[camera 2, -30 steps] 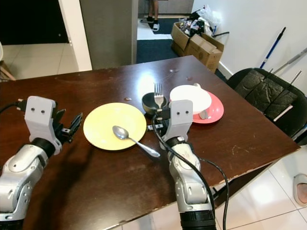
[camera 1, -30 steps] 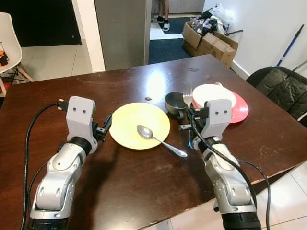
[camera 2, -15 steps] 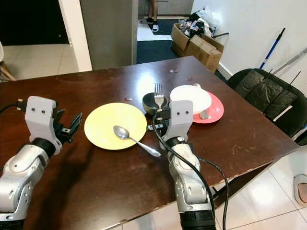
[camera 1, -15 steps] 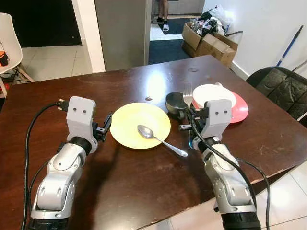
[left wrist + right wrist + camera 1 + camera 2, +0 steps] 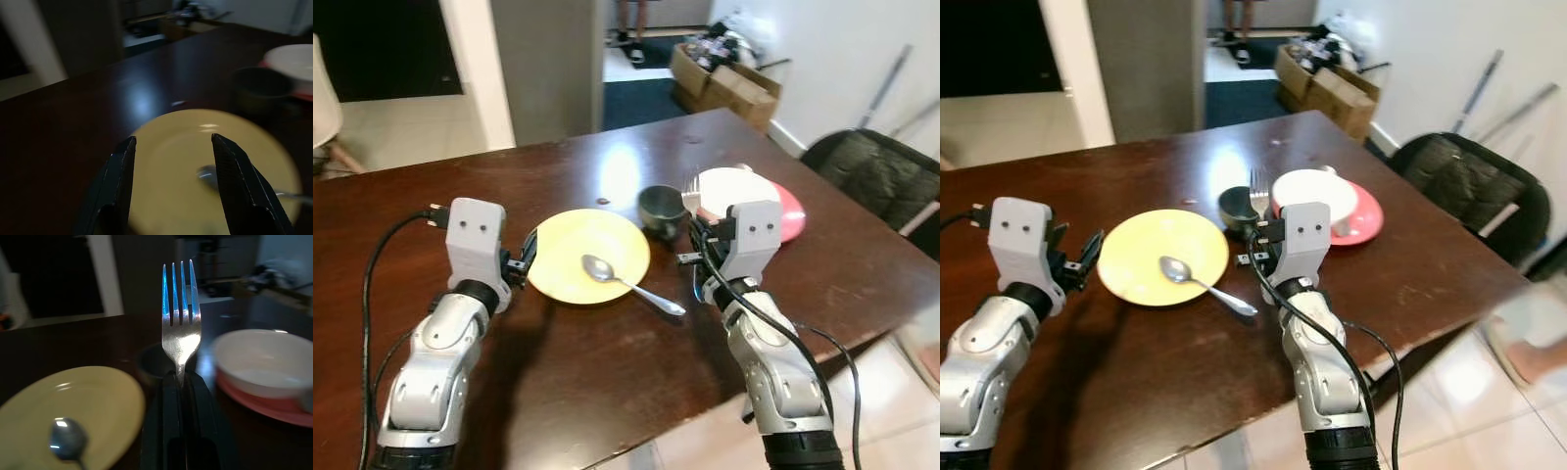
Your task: Setting the table
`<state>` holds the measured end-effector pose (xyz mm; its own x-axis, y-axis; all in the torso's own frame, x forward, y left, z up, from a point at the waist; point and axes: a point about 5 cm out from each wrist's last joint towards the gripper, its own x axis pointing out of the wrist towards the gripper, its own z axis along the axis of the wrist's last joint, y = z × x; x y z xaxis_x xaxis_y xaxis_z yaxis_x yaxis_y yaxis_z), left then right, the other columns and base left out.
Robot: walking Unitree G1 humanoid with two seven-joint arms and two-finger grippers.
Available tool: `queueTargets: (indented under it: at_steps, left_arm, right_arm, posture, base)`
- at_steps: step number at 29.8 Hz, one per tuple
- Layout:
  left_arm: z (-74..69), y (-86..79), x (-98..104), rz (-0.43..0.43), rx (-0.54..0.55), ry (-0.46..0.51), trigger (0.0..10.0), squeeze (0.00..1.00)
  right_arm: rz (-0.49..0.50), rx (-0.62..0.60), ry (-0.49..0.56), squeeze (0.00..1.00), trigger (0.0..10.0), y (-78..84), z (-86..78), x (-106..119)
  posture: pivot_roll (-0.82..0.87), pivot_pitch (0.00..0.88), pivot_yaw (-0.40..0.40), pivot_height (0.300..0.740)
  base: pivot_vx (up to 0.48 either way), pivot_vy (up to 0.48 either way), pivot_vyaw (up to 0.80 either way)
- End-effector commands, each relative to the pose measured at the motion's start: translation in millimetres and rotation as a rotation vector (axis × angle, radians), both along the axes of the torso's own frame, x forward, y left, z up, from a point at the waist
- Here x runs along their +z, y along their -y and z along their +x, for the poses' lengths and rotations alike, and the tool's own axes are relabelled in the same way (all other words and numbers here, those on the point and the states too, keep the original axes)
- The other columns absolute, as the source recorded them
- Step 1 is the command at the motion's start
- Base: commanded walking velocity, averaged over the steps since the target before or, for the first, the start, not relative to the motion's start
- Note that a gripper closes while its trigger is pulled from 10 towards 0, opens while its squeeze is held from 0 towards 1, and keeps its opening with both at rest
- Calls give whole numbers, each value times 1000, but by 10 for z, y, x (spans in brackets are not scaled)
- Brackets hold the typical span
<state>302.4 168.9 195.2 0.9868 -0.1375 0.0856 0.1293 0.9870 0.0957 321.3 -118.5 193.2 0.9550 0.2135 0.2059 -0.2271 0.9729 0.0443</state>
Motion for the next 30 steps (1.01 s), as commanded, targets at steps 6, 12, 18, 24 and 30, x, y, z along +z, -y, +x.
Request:
queueTargets:
  at_steps: [6,12,18,24,30]
  left_arm:
    - [4,14,-36,-1,-4,-13,10000,0]
    - [10,13,-34,0,-2,-12,10000,0]
    - [14,13,-33,1,-2,-11,10000,0]
    - [18,12,-33,3,-2,-12,10000,0]
    - [22,15,-36,3,-4,-12,10000,0]
  right_arm:
    - [6,-2,-29,0,10000,17,0,-56]
    - [8,0,-31,0,10000,15,4,-56]
    - [10,6,-33,0,10000,3,4,-59]
    - [10,9,-33,0,10000,-1,7,-57]
    - [11,10,-33,0,10000,-3,8,-59]
  posture:
    - [33,29,50,740]
    - [34,28,50,740]
    - [36,28,50,740]
    - [36,27,50,740]
    - [37,26,50,740]
  base:
    - [0,0,-800]
    - [0,0,-800]
    - [0,0,-800]
    - [0,0,-800]
    - [0,0,-800]
